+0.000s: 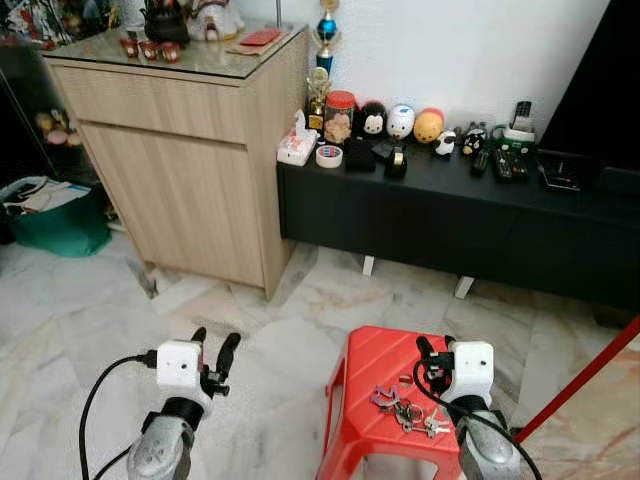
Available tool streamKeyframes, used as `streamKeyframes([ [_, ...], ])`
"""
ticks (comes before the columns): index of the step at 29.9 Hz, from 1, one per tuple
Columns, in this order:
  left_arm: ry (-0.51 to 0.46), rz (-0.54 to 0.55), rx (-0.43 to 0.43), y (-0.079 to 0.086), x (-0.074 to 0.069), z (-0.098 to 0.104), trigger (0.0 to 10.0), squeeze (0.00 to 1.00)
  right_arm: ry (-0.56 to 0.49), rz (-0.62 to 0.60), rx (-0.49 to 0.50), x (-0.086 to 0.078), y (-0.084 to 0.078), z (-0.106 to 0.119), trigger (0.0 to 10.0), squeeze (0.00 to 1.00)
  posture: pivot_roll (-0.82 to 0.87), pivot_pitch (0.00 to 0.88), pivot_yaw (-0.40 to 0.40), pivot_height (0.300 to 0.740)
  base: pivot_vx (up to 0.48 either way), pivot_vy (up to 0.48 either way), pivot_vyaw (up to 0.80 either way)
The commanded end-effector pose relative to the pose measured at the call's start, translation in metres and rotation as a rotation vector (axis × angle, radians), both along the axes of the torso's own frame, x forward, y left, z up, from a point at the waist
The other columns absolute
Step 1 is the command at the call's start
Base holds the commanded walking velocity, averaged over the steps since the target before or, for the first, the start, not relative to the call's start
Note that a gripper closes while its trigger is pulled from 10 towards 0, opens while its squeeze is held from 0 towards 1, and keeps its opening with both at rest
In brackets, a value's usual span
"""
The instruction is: Hang keys on a hook
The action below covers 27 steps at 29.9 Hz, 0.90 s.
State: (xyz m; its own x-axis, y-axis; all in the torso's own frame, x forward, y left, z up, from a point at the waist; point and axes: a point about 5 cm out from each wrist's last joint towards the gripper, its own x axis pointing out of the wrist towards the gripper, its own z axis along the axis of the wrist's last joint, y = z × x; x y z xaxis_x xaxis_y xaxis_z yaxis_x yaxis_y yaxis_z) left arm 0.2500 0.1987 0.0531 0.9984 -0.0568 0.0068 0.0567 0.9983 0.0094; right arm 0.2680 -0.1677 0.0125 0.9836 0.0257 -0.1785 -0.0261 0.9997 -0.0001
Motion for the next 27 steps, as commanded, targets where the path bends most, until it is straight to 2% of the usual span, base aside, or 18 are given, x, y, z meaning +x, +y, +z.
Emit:
streamKeyframes([
  [1,-0.019,0.014,-0.028,-0.002,0.007,0.009,10.0,0.0,-0.028,-0.042,0.002,0.008,-0.001,0.009,10.0,0.0,-0.01,0.0,-0.07,0.692,0.0,0.0,0.0],
  [13,-0.009,0.043,-0.067,-0.002,0.022,0.014,10.0,0.0,0.018,-0.092,0.021,0.01,0.01,0.006,10.0,0.0,-0.01,0.0,-0.066,0.687,0.0,0.0,0.0],
  [19,-0.004,0.025,-0.06,-0.002,0.023,0.016,10.0,0.0,0.027,-0.123,0.006,0.012,0.003,0.006,10.0,0.0,-0.01,0.0,-0.063,0.648,0.0,0.0,0.0],
  [27,0.014,0.012,-0.042,0.0,0.022,0.013,10.0,0.0,0.023,-0.119,0.001,0.02,0.007,0.01,10.0,0.0,0.0,0.0,-0.068,0.648,0.0,0.0,0.0],
])
